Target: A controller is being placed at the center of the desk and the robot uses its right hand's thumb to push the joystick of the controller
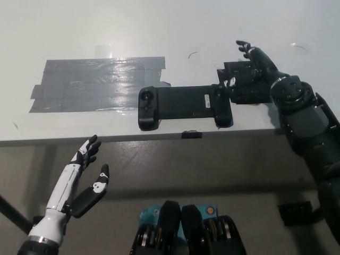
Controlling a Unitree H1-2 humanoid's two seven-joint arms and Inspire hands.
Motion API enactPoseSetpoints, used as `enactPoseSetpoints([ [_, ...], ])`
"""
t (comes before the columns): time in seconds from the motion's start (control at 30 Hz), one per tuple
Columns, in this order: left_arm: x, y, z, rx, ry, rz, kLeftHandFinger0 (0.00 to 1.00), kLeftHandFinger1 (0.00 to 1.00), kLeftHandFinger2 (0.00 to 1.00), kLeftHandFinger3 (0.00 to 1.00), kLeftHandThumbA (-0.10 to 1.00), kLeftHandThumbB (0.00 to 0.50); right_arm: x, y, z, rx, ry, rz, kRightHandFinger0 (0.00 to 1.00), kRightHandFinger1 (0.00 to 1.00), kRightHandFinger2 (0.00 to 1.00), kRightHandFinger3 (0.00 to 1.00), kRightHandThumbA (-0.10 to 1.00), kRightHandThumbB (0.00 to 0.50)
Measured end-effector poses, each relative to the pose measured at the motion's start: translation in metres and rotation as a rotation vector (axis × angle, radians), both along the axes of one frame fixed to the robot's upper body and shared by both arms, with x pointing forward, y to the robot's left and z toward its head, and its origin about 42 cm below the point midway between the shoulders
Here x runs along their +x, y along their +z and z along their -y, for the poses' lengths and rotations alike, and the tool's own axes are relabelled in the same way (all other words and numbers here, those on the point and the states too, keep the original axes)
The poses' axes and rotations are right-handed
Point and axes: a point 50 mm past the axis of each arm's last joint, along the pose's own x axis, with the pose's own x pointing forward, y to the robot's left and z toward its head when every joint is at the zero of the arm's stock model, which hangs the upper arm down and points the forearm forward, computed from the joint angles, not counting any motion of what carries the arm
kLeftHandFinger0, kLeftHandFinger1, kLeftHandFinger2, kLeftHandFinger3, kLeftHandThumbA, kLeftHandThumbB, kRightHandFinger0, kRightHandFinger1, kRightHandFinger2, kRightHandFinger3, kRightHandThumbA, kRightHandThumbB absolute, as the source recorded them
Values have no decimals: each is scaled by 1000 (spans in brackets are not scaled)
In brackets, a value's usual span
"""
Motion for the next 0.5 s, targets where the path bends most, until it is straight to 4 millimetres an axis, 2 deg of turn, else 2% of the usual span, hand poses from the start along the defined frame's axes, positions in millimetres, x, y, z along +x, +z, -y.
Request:
enactPoseSetpoints([
  [0.2, 2, 2, 0, 0, -2, 7, 1000, 1000, 1000, 1000, 438, 73, -1, -5, 3, 10, -14, -13, 1000, 1000, 1000, 1000, 1000, 446],
  [0.4, 4, 4, 1, 0, -4, 13, 1000, 1000, 1000, 1000, 450, 76, -1, -4, 3, 16, -8, -1, 1000, 1000, 1000, 1000, 1000, 406],
  [0.5, 4, 4, 1, 0, -4, 14, 1000, 1000, 1000, 1000, 453, 81, 0, -2, 2, 32, -6, 12, 1000, 1000, 1000, 1000, 1000, 471],
])
